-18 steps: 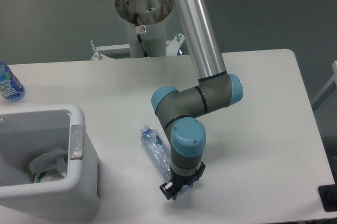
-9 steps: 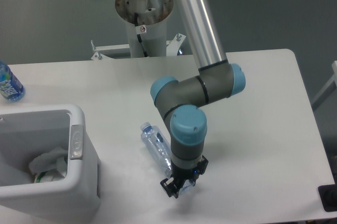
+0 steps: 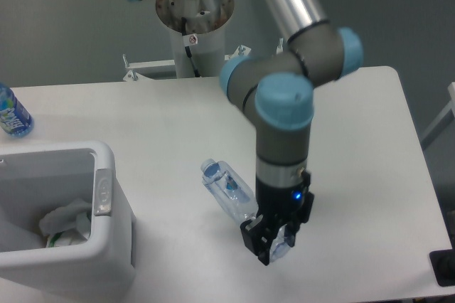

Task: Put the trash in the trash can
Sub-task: 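Lift the bottle and carry it over the white bin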

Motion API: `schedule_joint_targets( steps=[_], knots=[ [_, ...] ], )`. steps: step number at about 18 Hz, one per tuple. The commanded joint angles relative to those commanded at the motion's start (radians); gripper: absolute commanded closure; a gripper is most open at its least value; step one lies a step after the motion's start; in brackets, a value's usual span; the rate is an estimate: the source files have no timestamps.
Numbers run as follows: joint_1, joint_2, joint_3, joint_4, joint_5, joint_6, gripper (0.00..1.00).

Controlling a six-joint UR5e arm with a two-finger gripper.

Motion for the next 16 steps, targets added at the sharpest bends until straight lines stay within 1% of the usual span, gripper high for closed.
schedule_joint_targets(
  steps=[2,6,9,10,13,16],
  knots=[
    [-0.003,0.031,0.019,0.034,-0.034,0.0,0.42],
    [-0.008,0.103,0.02,0.087,-0.106,0.017,0.42],
    [-0.037,0.144,0.017,0.095,-0.135,0.037,0.42],
    [-0.049,0.15,0.022,0.098,-0.135,0.046,0.42],
    [-0.1,0.161,0.02,0.133,-0.135,0.057,0.42],
    [-0.139,0.16,0.02,0.161,-0.135,0.069,0.42]
  ],
)
